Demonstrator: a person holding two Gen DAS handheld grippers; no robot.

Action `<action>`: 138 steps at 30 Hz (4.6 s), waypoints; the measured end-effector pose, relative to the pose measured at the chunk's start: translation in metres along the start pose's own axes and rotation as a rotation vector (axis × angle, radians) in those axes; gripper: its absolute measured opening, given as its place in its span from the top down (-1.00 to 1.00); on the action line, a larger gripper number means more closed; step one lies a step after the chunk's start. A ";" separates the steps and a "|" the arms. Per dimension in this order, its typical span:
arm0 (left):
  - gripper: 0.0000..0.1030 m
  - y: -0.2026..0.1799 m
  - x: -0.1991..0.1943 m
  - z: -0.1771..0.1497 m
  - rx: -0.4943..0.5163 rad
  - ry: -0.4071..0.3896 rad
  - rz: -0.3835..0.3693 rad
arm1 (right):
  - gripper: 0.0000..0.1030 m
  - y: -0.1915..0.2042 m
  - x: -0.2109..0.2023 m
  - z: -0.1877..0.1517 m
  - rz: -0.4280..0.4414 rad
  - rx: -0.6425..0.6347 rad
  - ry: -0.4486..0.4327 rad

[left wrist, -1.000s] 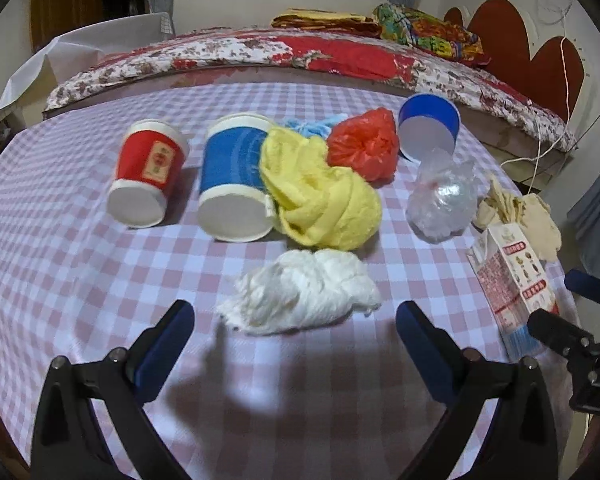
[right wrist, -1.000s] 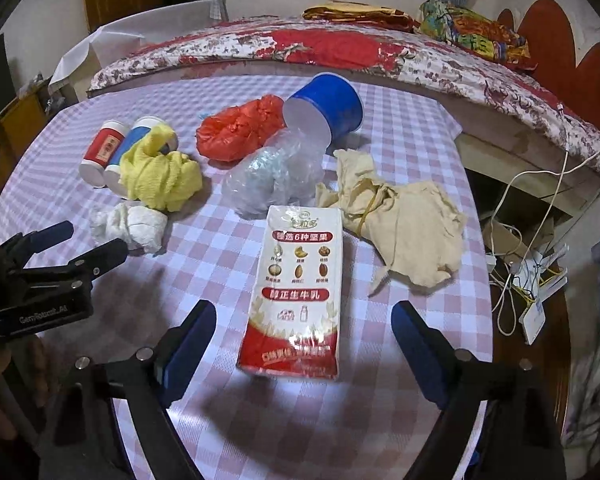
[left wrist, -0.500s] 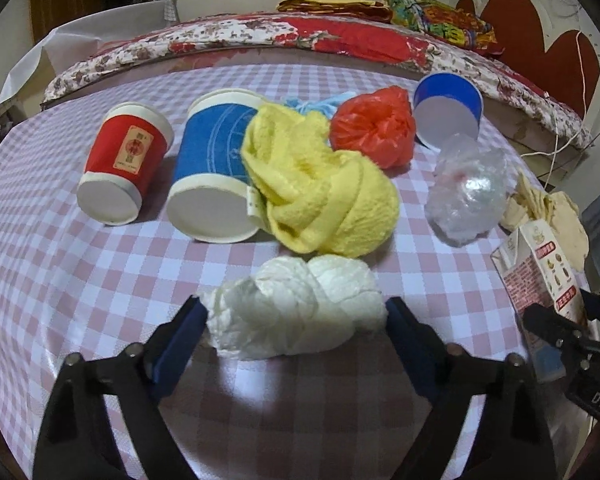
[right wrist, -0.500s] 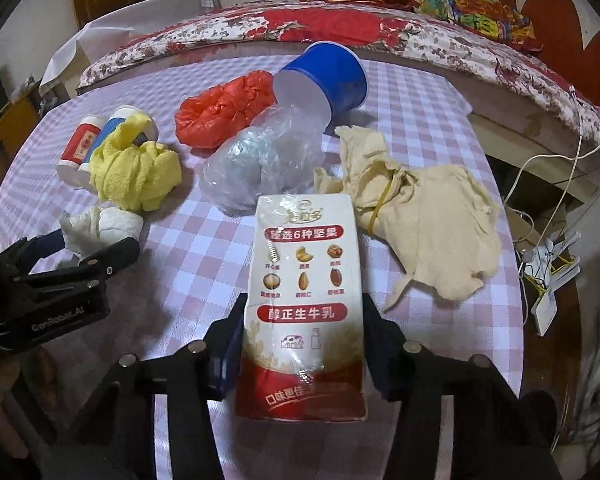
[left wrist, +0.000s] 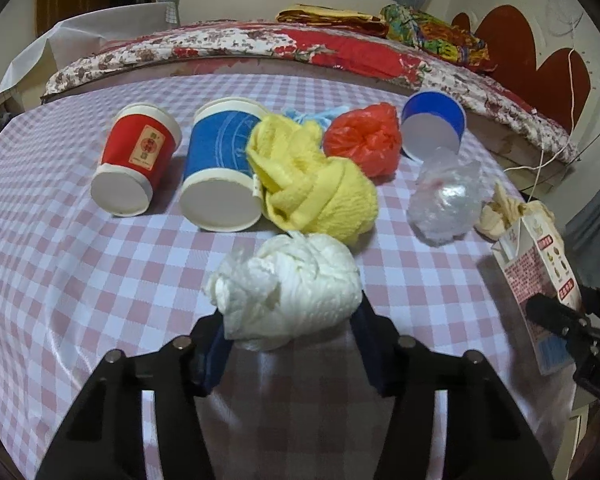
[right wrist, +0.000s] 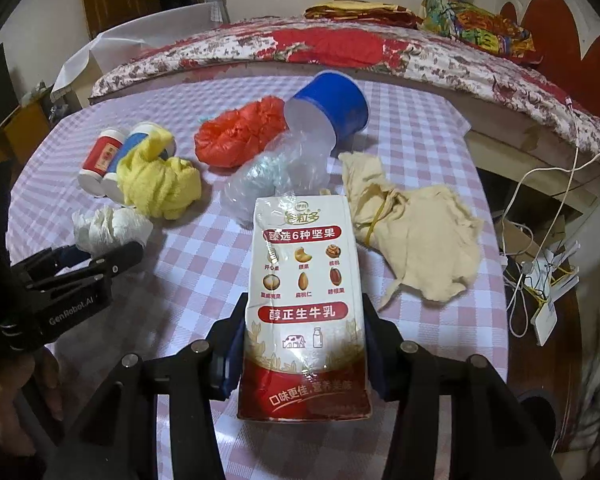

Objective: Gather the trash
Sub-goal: 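Grasp the white tissue bundle with the left tool while the right tool grasps the red-and-white nut-milk carton, then carry the tissue bundle and nut-milk carton in both tools over the black bin, then open both tools to drop the tissue and carton into the bin, then move both empty tools back to the table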

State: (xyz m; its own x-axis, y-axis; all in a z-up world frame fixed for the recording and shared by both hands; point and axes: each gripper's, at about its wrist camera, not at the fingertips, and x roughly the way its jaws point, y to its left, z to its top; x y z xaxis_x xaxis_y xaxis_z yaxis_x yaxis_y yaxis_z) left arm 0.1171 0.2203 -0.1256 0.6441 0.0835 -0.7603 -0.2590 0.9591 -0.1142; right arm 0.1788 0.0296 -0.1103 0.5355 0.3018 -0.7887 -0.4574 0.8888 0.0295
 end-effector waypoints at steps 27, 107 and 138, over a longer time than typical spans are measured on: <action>0.01 -0.096 -0.046 0.003 0.172 -0.072 -0.157 | -0.01 -0.105 -0.077 -0.035 -0.152 0.159 -0.084; 0.00 -0.436 0.034 -0.163 0.828 0.399 -0.529 | -0.01 -0.337 -0.076 -0.308 -0.326 0.431 0.224; -0.99 -0.412 0.024 -0.146 0.750 0.280 -0.415 | -0.69 -0.341 -0.095 -0.304 -0.401 0.551 0.207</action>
State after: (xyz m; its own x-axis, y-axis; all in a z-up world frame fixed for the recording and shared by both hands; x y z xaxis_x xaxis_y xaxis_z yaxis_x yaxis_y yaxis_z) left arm 0.1342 -0.2128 -0.1902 0.3570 -0.2839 -0.8899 0.5563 0.8299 -0.0416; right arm 0.0684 -0.4067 -0.2322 0.4169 -0.1085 -0.9024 0.2014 0.9792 -0.0247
